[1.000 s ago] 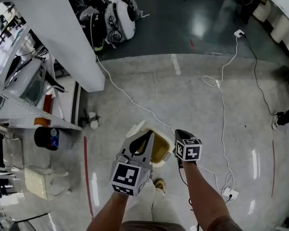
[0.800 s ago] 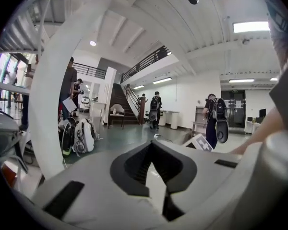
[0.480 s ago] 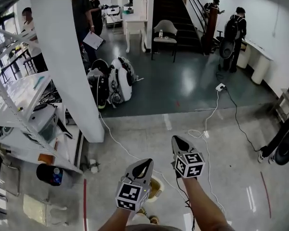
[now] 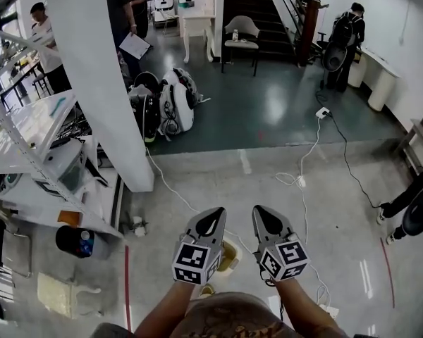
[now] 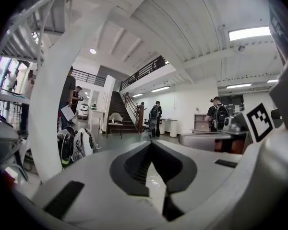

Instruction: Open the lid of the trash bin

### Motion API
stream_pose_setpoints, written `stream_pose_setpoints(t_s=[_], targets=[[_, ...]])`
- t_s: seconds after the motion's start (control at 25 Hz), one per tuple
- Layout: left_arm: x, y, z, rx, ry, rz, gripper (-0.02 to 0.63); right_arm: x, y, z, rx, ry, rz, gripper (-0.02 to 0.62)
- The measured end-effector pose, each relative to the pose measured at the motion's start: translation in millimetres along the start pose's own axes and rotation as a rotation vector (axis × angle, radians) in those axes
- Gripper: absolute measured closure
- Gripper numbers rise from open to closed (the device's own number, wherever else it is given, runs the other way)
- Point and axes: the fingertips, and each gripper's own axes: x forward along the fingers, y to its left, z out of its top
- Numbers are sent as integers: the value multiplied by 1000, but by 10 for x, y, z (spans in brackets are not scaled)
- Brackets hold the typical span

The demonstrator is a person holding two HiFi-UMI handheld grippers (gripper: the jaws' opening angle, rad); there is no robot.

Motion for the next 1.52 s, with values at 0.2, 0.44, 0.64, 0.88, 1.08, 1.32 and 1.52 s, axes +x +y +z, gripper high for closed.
stream_pose_setpoints(t_s=[0.2,0.44,0.64,0.88,1.08,1.32,1.52], targets=[[19,48,-52,-11,12,-2,594,-19,47,-240,39,24,-22,565],[30,38,-94,-20,22,-4,594,-9,27,-219,32,17,-18,566],[25,50,-130,-28,27,0,594,3,51,-240,23,25,-1,569],[2,72,-156,-33,36,4,594,30,102,-236,5,28,15,569],[-17,109,-175,-36,41,12,595,45,104,-232,-2,30,16,568],[8,96,-210,-40,47,9,594,36,68,-231,-13,32,19,568],[55,77,-218,-42,52,-1,594,67,36,-208,-15,32,20,568]])
